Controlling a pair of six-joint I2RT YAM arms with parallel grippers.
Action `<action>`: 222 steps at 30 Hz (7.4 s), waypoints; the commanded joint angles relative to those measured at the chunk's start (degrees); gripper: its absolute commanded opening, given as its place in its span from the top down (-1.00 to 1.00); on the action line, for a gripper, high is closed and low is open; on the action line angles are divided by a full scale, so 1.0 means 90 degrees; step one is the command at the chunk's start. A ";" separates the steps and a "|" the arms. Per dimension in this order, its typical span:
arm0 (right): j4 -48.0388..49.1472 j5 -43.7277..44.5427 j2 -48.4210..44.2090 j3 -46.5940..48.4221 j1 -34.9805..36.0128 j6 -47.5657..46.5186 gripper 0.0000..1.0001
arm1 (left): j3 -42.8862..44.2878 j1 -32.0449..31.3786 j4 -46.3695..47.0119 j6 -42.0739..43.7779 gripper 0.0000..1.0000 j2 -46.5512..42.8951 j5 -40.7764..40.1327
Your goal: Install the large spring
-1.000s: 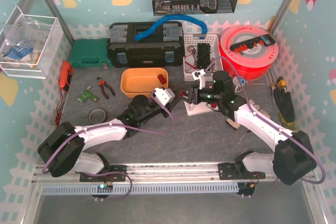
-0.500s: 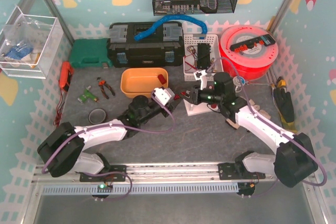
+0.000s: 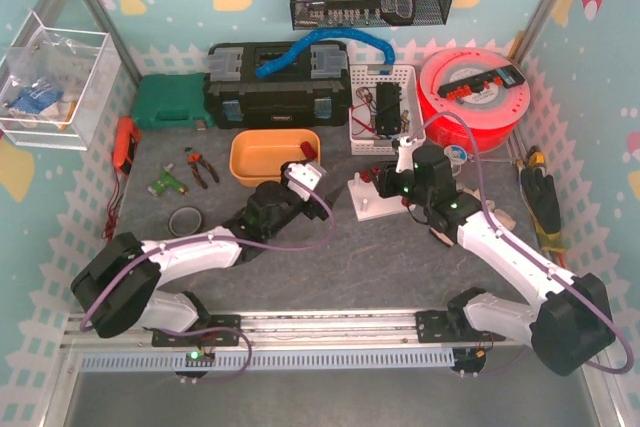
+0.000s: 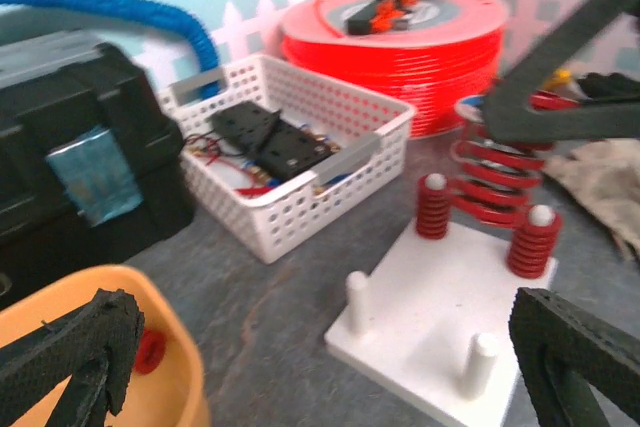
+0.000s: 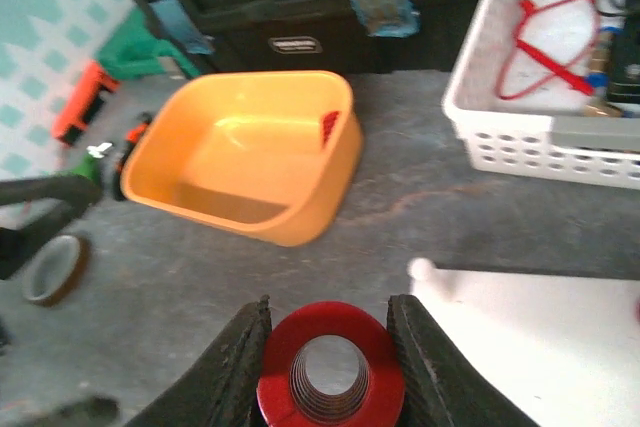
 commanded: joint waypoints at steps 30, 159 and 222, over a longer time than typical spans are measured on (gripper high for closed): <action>-0.0089 0.2361 0.0879 -0.0448 0.1254 -0.1164 1.00 | 0.0429 0.1284 -0.2055 -0.2281 -0.98 -0.0410 -0.0961; 0.2174 0.4869 -0.1503 -0.2214 0.1275 -0.1809 -0.95 | 0.4024 0.2527 -0.3852 -0.4533 0.20 0.4493 0.0229; -0.0404 0.2185 -0.0677 0.0242 0.1266 -0.0453 -0.95 | 0.0492 0.1691 0.0503 -0.1307 0.74 0.0307 0.1610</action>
